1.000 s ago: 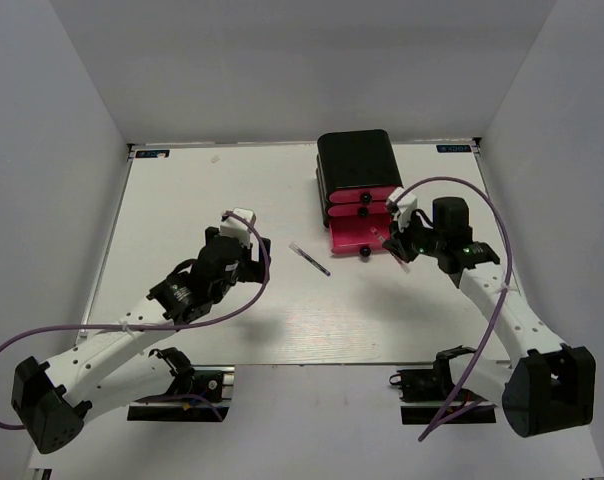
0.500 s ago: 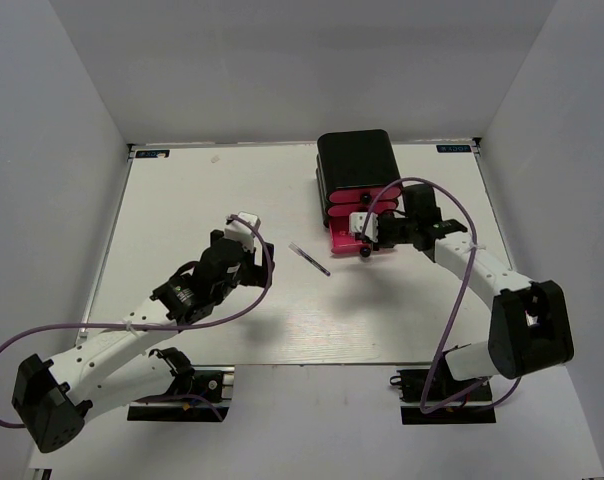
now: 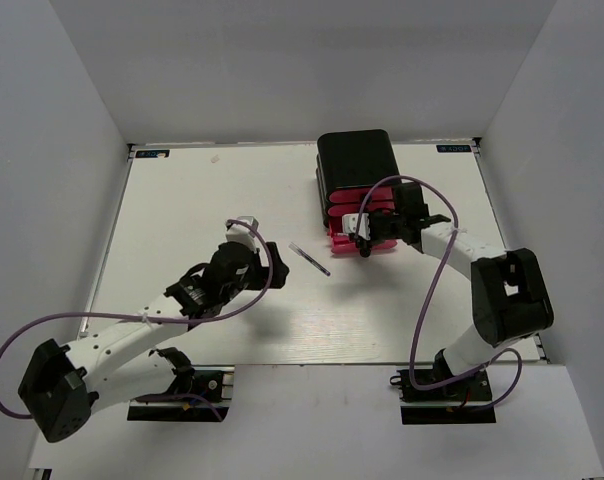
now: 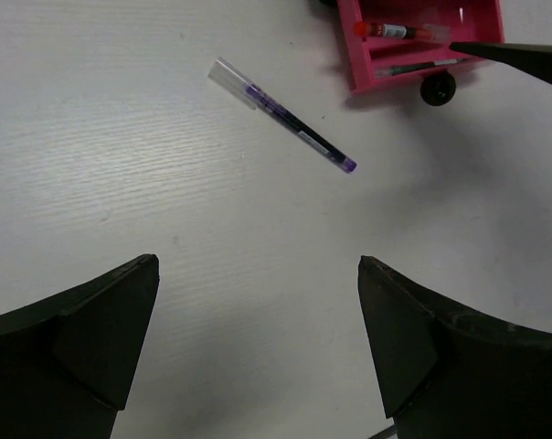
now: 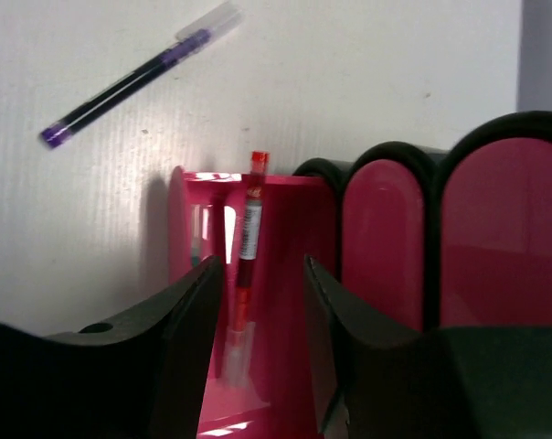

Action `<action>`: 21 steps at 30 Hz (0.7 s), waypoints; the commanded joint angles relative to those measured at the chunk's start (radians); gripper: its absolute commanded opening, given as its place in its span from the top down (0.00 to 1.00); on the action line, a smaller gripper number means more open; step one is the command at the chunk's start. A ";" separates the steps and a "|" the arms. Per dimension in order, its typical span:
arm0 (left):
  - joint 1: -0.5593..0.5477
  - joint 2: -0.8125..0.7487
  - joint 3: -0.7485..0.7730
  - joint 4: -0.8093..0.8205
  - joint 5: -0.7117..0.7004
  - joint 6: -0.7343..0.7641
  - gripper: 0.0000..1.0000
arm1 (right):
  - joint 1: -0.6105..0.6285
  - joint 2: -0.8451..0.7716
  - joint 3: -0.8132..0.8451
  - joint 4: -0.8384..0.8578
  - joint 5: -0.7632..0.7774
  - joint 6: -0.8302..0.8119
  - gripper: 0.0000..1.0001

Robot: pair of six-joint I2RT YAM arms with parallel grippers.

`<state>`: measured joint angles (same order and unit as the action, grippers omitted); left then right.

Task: Sort the stationery into containers
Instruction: Place the stationery into the container, then grab a piece of stationery with the left arm

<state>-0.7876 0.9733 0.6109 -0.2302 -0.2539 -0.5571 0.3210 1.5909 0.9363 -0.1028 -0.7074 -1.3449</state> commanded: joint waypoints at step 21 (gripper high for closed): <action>0.004 0.864 0.751 -0.486 0.045 -0.701 0.57 | -0.023 -0.692 -0.289 0.123 0.534 1.058 1.00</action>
<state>-0.7872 1.7973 1.2957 -0.5167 -0.2070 -1.2079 0.3054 0.9680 0.6853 0.0711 -0.3061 -0.4492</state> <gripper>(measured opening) 0.429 0.006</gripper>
